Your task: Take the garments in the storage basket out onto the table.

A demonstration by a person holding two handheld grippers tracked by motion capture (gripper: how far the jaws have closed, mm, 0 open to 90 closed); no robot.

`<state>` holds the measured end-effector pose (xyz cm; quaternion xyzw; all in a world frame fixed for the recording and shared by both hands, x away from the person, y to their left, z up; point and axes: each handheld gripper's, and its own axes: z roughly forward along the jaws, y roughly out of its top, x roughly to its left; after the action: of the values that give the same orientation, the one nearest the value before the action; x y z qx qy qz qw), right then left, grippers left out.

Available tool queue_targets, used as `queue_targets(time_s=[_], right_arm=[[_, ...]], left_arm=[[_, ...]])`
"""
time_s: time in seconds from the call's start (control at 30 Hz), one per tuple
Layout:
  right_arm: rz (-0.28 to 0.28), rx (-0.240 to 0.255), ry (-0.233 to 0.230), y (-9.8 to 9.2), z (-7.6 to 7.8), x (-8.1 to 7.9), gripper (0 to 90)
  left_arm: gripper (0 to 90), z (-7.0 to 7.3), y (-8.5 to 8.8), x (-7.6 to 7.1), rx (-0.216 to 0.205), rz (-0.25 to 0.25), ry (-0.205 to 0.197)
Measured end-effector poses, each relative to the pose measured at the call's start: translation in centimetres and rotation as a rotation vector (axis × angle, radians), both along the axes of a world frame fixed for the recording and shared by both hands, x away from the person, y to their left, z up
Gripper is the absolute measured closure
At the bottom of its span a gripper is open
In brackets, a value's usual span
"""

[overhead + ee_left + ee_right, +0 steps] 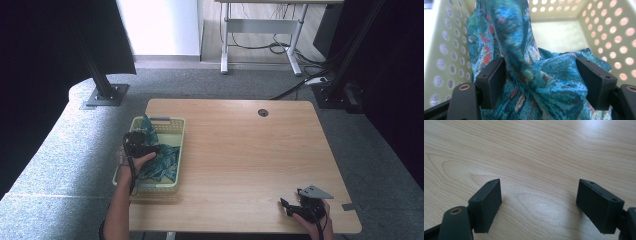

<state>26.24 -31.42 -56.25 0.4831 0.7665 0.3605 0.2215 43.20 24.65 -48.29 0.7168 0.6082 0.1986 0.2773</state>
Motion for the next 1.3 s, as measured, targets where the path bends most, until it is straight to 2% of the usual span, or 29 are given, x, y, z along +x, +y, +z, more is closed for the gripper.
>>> queue_targets(time_s=[0.27,0.43,0.57,0.7,0.77,1.03,1.13,1.23,1.3], right_arm=[[0.001,0.000,0.000,0.0,0.0,0.0,19.5],[-0.001,0.000,0.000,0.0,0.0,0.0,19.5],[-0.002,0.001,-0.001,0.0,0.0,0.0,19.5],[-0.002,0.001,-0.001,0.0,0.0,0.0,19.5],[-0.002,0.000,-0.001,0.0,0.0,0.0,19.5],[-0.003,0.000,-0.003,0.0,0.0,-0.1,19.5],[-0.003,-0.001,-0.002,0.0,0.0,-0.1,19.5],[-0.002,-0.001,-0.001,0.0,0.0,-0.1,19.5],[-0.002,-0.001,-0.001,0.0,0.0,0.0,19.5]], left_arm=[[26.3,-0.9,-0.9,1.0,0.038,-0.016,0.047],[25.6,-1.9,-1.5,1.8,0.069,-0.018,0.091],[25.1,-2.8,-1.7,2.0,0.085,-0.012,0.103],[21.6,-3.4,-2.1,2.1,0.155,-0.017,0.128],[20.9,-3.6,-2.2,2.2,0.174,-0.019,0.135],[19.9,-3.9,-2.4,2.2,0.183,-0.001,0.135],[26.4,-4.0,-2.3,2.1,0.127,0.012,0.124],[32.6,-3.9,-2.4,1.9,0.127,-0.001,0.116],[35.2,-3.9,-2.7,1.9,0.144,-0.012,0.110]])
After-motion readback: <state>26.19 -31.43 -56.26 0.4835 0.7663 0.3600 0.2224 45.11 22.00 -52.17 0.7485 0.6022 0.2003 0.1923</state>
